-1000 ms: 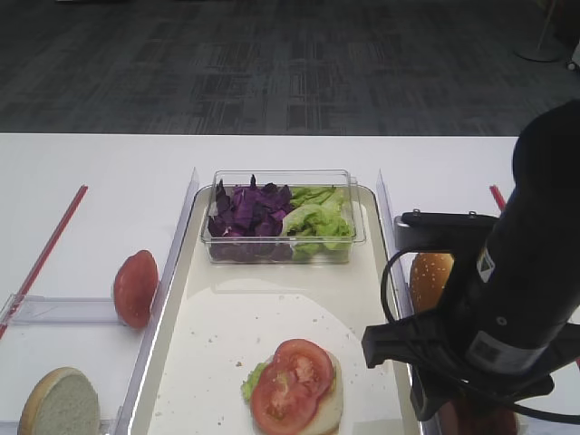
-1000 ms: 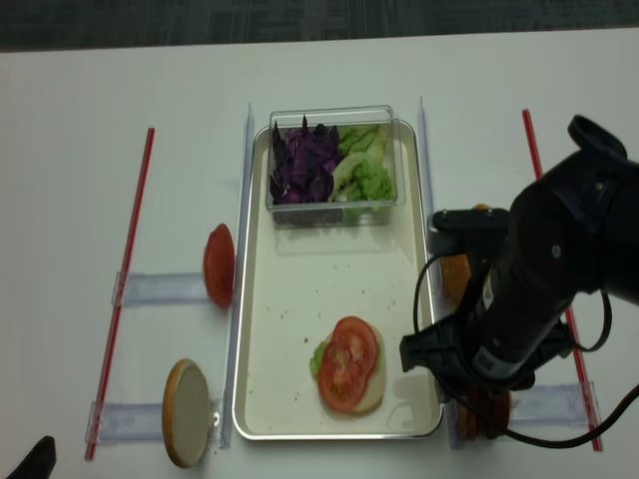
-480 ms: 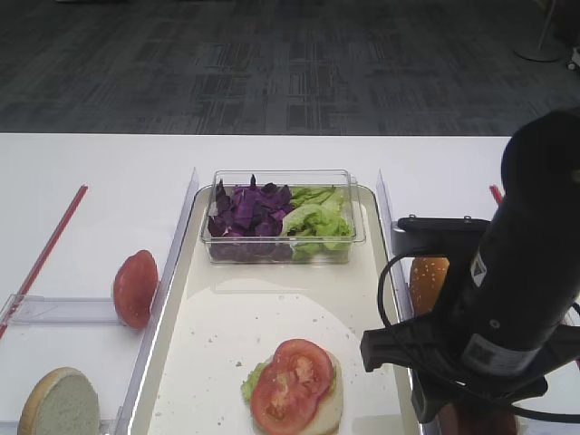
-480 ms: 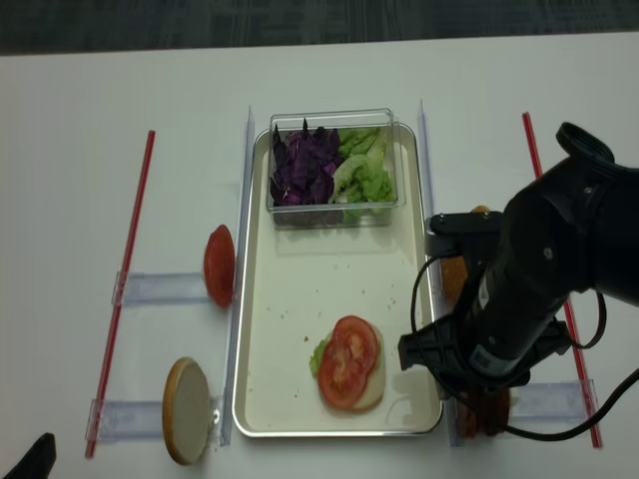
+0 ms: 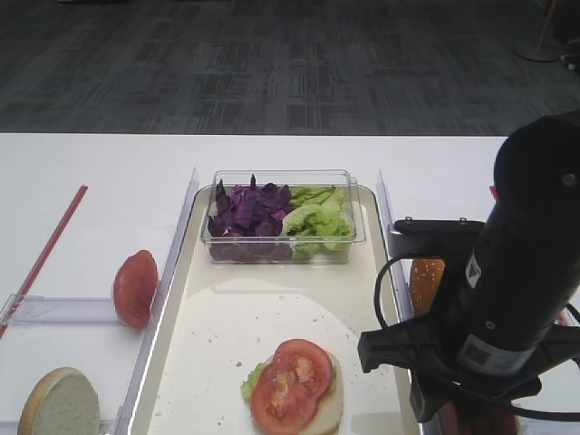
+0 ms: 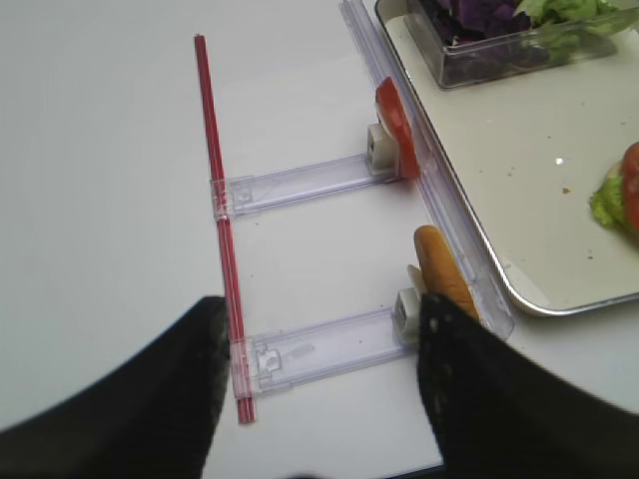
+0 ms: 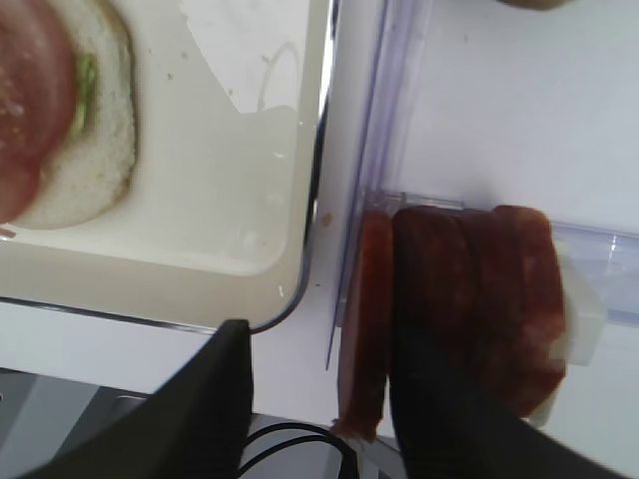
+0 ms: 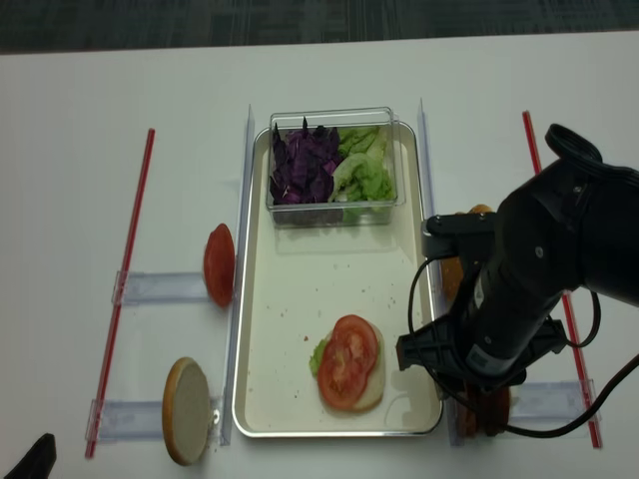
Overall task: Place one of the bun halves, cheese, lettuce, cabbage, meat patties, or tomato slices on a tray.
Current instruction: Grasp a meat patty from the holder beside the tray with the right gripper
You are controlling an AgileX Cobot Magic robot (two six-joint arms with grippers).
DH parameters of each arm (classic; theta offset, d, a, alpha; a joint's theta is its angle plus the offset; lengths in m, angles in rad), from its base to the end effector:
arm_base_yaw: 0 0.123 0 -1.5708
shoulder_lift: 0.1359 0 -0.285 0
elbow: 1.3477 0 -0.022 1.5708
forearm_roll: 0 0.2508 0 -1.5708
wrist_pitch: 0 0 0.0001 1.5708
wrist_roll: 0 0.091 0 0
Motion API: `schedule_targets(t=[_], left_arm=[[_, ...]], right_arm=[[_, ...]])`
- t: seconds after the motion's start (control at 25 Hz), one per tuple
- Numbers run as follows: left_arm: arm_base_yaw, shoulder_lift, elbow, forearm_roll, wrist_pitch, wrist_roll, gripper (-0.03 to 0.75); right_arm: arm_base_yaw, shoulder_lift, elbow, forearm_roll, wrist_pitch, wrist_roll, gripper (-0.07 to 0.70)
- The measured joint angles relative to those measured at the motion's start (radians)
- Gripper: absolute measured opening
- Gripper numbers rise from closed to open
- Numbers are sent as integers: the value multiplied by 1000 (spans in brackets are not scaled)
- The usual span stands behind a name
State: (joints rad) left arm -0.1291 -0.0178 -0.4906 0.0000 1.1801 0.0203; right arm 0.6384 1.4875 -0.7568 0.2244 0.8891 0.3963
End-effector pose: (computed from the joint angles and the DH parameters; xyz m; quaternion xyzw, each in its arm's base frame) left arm -0.0118 0.0015 0.2652 0.0657 0.8784 -0.0257 0.4727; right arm 0.1779 0.1516 0.1852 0.0516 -0.9946 -0.0861 0.0272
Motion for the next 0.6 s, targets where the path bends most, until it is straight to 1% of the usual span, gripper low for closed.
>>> schedule_targets(t=[0.6], left_arm=[[0, 0, 0, 0, 0, 0, 383]], right_arm=[[0, 38, -2, -4, -15, 0, 347]])
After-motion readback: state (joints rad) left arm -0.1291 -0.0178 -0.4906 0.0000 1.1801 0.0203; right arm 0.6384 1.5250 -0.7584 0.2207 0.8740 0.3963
